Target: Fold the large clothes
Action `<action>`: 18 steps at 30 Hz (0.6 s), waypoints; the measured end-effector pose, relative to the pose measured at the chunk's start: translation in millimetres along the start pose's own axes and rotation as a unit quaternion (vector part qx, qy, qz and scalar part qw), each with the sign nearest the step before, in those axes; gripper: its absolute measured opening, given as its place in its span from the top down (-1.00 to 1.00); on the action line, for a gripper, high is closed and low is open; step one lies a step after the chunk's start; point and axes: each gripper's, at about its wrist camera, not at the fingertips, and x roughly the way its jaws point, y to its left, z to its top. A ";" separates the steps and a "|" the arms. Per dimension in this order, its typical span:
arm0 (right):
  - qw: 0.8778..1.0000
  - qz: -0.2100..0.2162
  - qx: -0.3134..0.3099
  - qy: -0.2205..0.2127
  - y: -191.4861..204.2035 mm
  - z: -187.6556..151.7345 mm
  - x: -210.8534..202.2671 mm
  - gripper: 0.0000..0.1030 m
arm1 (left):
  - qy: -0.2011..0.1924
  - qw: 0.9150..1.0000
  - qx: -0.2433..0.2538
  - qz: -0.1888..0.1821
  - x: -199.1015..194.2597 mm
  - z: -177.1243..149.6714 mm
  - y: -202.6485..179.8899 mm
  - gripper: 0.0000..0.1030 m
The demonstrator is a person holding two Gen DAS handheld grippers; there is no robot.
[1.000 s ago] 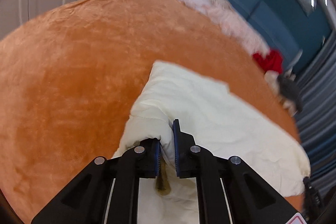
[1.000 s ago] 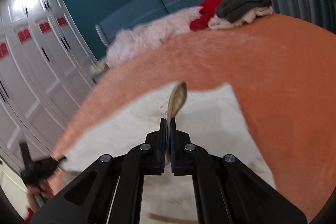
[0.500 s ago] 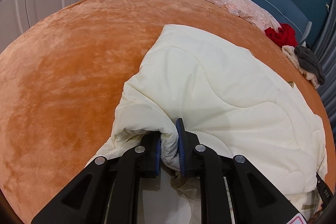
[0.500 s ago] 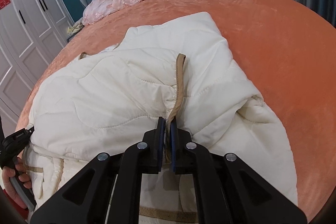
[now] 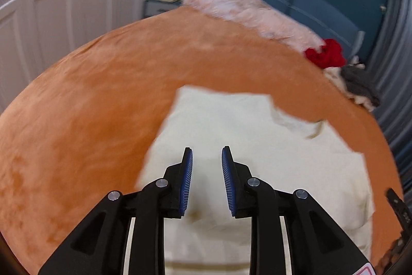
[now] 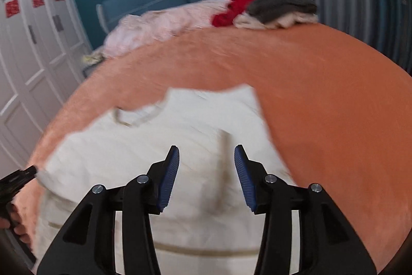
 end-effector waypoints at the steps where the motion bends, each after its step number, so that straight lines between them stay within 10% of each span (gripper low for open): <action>1: 1.000 0.010 -0.016 0.002 13.5 4.5 9.1 0.15 | 0.002 1.000 0.009 0.000 6.5 3.4 -11.3 0.53; 9: 0.993 0.007 -0.101 0.068 60.1 -18.8 94.6 0.17 | 0.058 0.996 0.063 0.022 92.3 -20.5 -68.1 0.53; 18: 0.992 0.009 -0.094 0.082 45.8 -50.5 116.5 0.18 | 0.027 0.996 0.083 0.030 111.5 -51.2 -65.6 0.50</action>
